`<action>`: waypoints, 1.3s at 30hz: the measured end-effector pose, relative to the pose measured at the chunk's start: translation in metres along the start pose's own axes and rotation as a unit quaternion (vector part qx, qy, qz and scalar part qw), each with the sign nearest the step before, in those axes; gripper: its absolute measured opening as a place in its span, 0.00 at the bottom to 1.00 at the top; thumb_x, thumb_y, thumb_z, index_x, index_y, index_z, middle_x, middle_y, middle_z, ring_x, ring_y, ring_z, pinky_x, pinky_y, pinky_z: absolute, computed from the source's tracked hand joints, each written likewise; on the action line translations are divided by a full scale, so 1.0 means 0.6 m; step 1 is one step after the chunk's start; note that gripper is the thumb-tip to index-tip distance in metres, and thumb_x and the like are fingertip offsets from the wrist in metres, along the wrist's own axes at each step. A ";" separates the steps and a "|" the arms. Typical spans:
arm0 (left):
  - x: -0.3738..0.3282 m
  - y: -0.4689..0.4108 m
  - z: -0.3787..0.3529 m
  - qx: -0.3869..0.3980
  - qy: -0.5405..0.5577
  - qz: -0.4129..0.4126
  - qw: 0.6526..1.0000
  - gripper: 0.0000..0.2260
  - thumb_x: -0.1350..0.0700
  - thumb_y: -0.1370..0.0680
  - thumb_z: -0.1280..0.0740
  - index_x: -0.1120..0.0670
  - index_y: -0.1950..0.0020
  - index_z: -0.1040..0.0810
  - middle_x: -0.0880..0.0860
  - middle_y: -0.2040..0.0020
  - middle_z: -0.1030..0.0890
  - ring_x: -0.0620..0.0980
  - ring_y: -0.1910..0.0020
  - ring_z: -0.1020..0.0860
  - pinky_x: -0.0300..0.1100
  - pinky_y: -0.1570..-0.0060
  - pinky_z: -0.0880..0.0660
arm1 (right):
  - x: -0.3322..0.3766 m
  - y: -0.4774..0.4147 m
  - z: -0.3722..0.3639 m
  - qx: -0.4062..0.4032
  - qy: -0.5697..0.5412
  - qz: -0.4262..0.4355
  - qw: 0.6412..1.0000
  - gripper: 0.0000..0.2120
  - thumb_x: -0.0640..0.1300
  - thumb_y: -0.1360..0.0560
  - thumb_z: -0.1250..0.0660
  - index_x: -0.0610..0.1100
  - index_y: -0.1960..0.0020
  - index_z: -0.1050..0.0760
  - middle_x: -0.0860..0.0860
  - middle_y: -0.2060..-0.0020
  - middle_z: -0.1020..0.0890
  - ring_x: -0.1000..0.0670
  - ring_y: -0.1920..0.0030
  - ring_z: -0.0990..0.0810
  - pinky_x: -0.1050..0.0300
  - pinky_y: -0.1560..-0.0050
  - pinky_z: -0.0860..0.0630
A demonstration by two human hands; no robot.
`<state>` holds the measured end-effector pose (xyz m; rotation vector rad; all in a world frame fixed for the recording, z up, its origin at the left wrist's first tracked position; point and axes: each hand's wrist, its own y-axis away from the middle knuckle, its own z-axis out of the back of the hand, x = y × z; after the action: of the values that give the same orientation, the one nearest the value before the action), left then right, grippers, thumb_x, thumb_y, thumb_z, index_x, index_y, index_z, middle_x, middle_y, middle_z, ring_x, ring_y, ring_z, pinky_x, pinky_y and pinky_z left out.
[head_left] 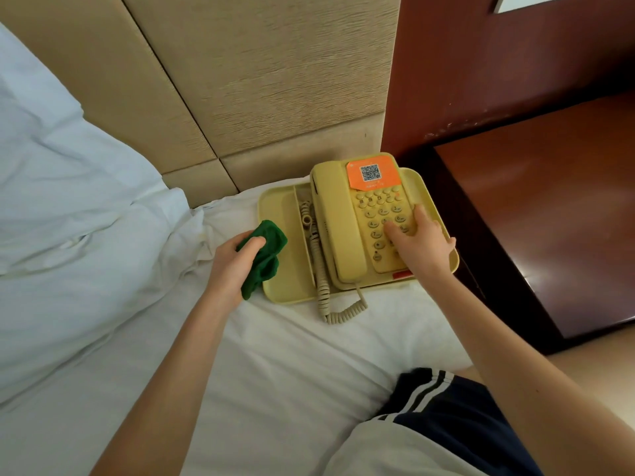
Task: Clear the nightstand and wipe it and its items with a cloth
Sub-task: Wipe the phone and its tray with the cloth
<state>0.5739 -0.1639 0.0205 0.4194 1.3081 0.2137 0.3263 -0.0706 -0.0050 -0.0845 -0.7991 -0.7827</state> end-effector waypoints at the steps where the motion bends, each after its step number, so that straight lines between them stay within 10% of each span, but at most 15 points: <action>1: 0.000 0.000 0.000 -0.002 -0.002 -0.001 1.000 0.05 0.57 0.24 0.35 0.49 0.52 0.20 0.54 0.55 0.18 0.51 0.57 0.20 0.43 0.60 0.24 | 0.004 0.003 -0.003 -0.004 0.008 0.002 1.000 0.24 0.58 0.24 0.39 0.46 0.33 0.35 0.49 0.41 0.23 0.43 0.32 0.34 0.37 0.28 0.55; 26: 0.002 0.008 -0.023 -0.044 -0.109 -0.073 0.990 0.02 0.53 0.22 0.38 0.48 0.52 0.26 0.47 0.57 0.22 0.44 0.57 0.24 0.37 0.60 0.27 | 0.043 0.039 -0.037 0.074 0.059 0.073 0.993 0.29 0.58 0.21 0.43 0.45 0.26 0.43 0.46 0.31 0.31 0.43 0.24 0.49 0.44 0.26 0.60; 39: -0.018 0.016 -0.038 -0.127 -0.036 -0.102 0.986 0.06 0.53 0.22 0.38 0.48 0.47 0.24 0.45 0.53 0.22 0.46 0.50 0.23 0.44 0.50 0.23 | -0.014 -0.005 0.014 0.019 0.072 0.124 0.990 0.24 0.48 0.20 0.41 0.45 0.26 0.39 0.47 0.28 0.33 0.45 0.26 0.42 0.46 0.27 0.51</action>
<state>0.5502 -0.1554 0.0294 0.0750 1.2249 0.1895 0.3156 -0.0651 -0.0055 -0.0907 -0.6512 -0.5325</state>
